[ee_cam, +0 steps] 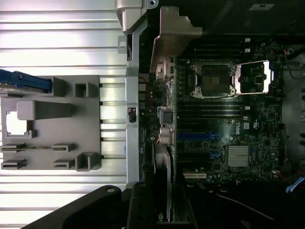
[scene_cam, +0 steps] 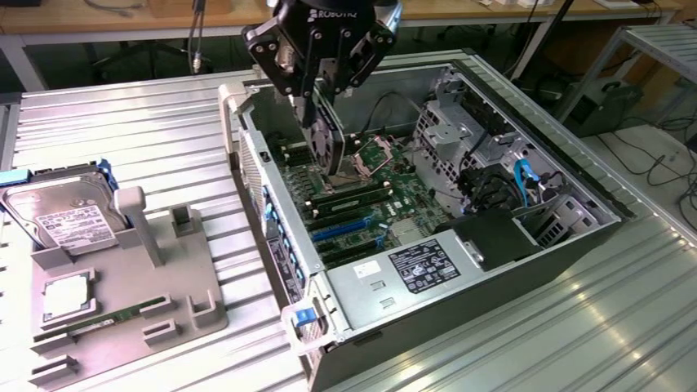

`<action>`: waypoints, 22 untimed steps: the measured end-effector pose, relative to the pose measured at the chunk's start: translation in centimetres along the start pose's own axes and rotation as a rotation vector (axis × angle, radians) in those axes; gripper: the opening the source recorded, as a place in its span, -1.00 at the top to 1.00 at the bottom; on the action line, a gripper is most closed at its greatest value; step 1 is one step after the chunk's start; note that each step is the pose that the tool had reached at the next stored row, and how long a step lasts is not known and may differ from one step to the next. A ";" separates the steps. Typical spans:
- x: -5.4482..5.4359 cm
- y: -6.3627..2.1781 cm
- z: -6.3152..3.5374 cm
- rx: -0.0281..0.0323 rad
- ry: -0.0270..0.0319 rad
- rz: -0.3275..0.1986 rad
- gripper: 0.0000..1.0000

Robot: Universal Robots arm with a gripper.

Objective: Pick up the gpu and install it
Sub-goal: 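Pick up the gpu and move the gpu toward the slot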

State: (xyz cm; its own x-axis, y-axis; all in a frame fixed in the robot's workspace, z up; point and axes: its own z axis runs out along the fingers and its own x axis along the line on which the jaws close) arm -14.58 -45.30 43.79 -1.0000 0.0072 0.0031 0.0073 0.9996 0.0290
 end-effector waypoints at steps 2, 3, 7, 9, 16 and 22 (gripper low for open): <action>-0.5 0.00 0.00 0.0000 0.0000 0.000 0.46; -0.7 0.00 0.00 0.0001 0.0000 0.000 0.46; -1.3 0.01 -0.01 0.0000 0.0000 0.000 0.46; -1.6 0.01 -0.01 -0.0001 0.0000 0.000 0.46; -2.9 0.02 -0.01 -0.0002 0.0000 0.000 0.46; -3.8 0.03 -0.01 -0.0001 0.0000 0.000 0.46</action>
State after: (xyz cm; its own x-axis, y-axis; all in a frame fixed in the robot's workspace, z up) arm -10.77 -45.30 43.80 -1.0000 0.0072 0.0031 0.0072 0.9995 0.0291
